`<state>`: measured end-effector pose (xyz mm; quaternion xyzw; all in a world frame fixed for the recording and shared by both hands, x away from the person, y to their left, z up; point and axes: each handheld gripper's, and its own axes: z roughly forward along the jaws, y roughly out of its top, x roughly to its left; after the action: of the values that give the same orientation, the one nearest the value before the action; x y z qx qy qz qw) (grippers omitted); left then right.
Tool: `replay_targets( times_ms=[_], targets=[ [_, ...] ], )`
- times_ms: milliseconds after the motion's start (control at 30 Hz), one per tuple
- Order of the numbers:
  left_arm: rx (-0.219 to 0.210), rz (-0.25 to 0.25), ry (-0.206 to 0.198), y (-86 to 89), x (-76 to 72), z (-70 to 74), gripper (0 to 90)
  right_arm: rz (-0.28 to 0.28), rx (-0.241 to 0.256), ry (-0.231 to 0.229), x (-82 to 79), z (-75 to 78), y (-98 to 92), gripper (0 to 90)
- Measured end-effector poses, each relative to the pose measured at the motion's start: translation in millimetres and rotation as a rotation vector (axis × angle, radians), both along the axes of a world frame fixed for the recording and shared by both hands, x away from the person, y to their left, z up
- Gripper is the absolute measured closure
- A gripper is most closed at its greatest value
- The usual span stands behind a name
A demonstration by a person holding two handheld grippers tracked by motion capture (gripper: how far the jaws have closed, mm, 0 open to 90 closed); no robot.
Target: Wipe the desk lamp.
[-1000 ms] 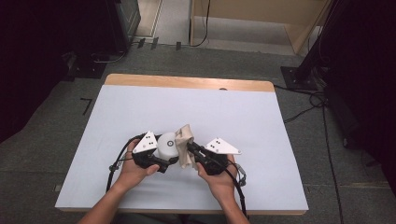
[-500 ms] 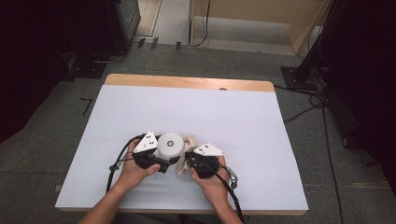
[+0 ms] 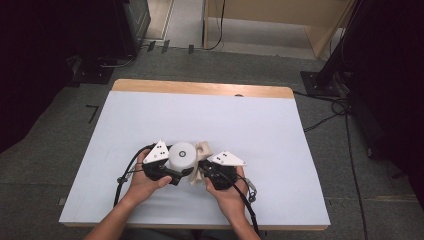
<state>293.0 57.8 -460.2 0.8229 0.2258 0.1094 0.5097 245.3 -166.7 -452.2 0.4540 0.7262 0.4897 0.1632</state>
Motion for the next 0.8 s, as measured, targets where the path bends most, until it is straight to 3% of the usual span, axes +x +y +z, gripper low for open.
replay_targets(
  times_ms=[167, 267, 633, 800],
  targets=[
    [0.000, 0.000, 0.003, -0.2, 0.1, -0.3, 7.6, 0.005, 0.014, -0.057, -5.0, 14.7, -1.9, 85.9],
    [-0.001, 0.002, 0.006, -0.5, 0.0, -0.5, 7.5, 0.005, 0.001, -0.059, -4.6, 12.9, -0.9, 85.9],
    [-0.001, 0.000, 0.005, -0.6, 0.5, -1.3, 7.5, 0.006, -0.071, 0.120, 10.9, -30.6, 4.3, 85.7],
    [0.002, 0.001, 0.005, -0.8, 0.3, -1.3, 7.5, 0.010, -0.061, 0.164, 14.5, -38.4, 3.5, 85.7]
  ],
)
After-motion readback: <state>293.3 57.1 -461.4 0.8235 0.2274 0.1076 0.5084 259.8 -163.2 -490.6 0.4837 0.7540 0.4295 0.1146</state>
